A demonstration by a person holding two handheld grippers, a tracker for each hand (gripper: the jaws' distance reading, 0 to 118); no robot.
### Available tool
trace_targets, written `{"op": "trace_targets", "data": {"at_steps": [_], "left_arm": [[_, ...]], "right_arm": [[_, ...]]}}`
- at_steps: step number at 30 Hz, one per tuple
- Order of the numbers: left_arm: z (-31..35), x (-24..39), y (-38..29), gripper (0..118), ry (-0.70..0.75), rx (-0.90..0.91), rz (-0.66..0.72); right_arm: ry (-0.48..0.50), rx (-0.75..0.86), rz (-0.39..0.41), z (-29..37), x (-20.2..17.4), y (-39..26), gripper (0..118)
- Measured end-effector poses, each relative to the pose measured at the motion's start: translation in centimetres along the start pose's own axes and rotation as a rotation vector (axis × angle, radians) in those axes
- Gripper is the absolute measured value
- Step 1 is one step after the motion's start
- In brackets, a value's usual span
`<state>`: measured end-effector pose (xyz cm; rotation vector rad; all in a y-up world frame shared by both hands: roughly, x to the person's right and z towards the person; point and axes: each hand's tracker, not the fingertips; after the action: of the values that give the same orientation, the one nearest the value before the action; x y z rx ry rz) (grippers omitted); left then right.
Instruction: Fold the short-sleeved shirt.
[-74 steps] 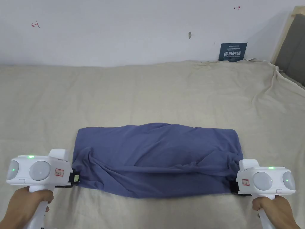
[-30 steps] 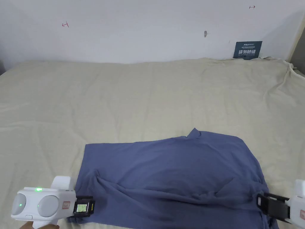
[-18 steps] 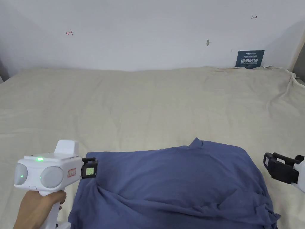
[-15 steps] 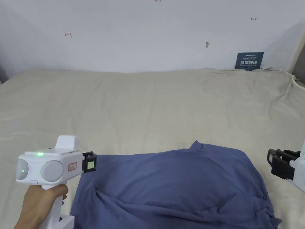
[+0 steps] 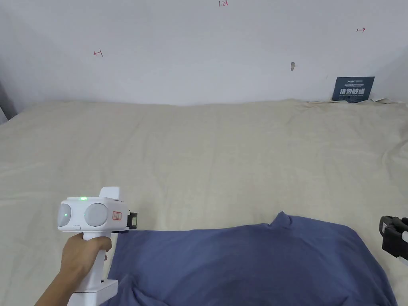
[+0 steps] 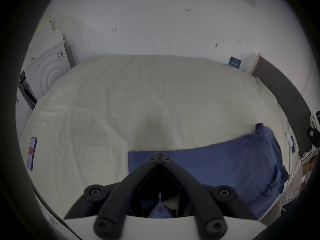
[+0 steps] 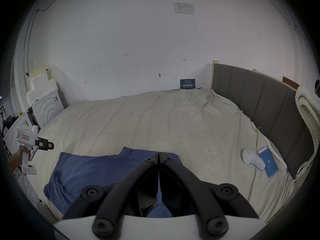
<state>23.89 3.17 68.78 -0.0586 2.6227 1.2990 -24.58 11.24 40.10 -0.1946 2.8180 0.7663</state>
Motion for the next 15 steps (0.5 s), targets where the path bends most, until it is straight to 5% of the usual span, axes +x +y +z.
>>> {"op": "trace_targets", "data": {"at_steps": [4, 6, 8, 9, 15], "left_arm": [[-3.2, -1.1, 0.9, 1, 0.008, -0.089, 0.007], [-4.3, -1.3, 1.2, 24, 0.043, -0.089, -0.012], [-4.9, -1.4, 1.1, 68, 0.052, -0.129, -0.002], [-5.4, -1.5, 1.2, 74, 0.041, -0.146, 0.003], [-7.0, -0.9, 0.6, 74, 0.058, -0.193, -0.024]], "right_arm": [[-0.004, -0.019, -0.011, -1.5, 0.3, 0.1, 1], [-0.007, -0.029, -0.016, -2.2, 0.4, 0.2, 1], [-0.004, -0.041, -0.022, -2.7, 0.6, 0.1, 1], [-0.002, -0.044, -0.027, -2.9, 0.6, 0.1, 1], [-0.001, -0.072, -0.031, -3.8, 0.8, -0.2, 1]]}}
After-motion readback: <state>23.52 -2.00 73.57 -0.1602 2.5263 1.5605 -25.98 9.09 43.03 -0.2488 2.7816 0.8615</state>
